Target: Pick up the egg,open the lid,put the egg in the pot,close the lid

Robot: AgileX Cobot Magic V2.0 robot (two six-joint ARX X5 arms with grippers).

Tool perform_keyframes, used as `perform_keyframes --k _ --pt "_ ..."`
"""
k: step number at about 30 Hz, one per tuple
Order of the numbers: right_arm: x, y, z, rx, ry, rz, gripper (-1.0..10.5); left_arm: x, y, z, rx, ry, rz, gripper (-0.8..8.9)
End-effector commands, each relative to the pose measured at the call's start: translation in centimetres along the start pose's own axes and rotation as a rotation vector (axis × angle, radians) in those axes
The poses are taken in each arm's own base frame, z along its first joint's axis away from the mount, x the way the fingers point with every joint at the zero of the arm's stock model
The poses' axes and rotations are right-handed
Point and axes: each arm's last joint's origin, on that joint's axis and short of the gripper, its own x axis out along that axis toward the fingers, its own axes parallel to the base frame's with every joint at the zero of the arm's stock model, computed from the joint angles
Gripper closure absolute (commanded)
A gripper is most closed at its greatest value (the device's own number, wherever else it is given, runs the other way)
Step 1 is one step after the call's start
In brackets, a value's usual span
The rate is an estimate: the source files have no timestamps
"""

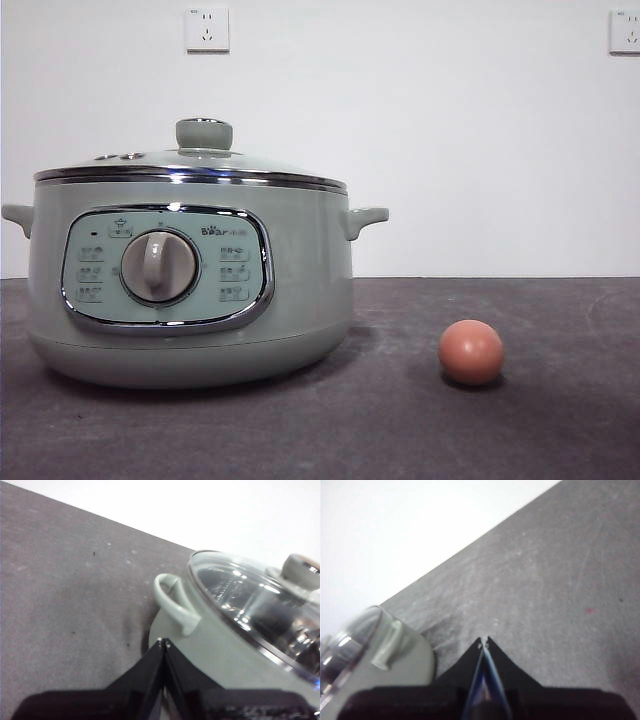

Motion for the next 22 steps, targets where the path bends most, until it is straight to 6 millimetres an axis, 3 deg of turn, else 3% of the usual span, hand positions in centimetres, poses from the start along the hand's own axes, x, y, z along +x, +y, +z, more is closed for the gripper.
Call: perform_keyframes --k 1,9,13,22 --pt "-0.1 1.1 1.7 0.003 0.006 0.002 9.6 -0.7 -0.9 2.0 -0.003 -0.014 -0.009 8.2" --pt "0.4 4.4 6.9 -0.07 0.042 -0.01 9.6 -1.9 -3.6 7.9 0.04 -0.044 -0.05 8.2" --pt "1.3 5.9 8.9 -0.092 0.122 0.086 9.6 -1.9 -4.8 10.6 0.088 -0.035 -0.057 8.2" --pt "4.2 7.6 11.3 -0.108 0.354 0.243 9.5 -0.4 -6.7 14.6 0.098 0.149 -0.181 8.18"
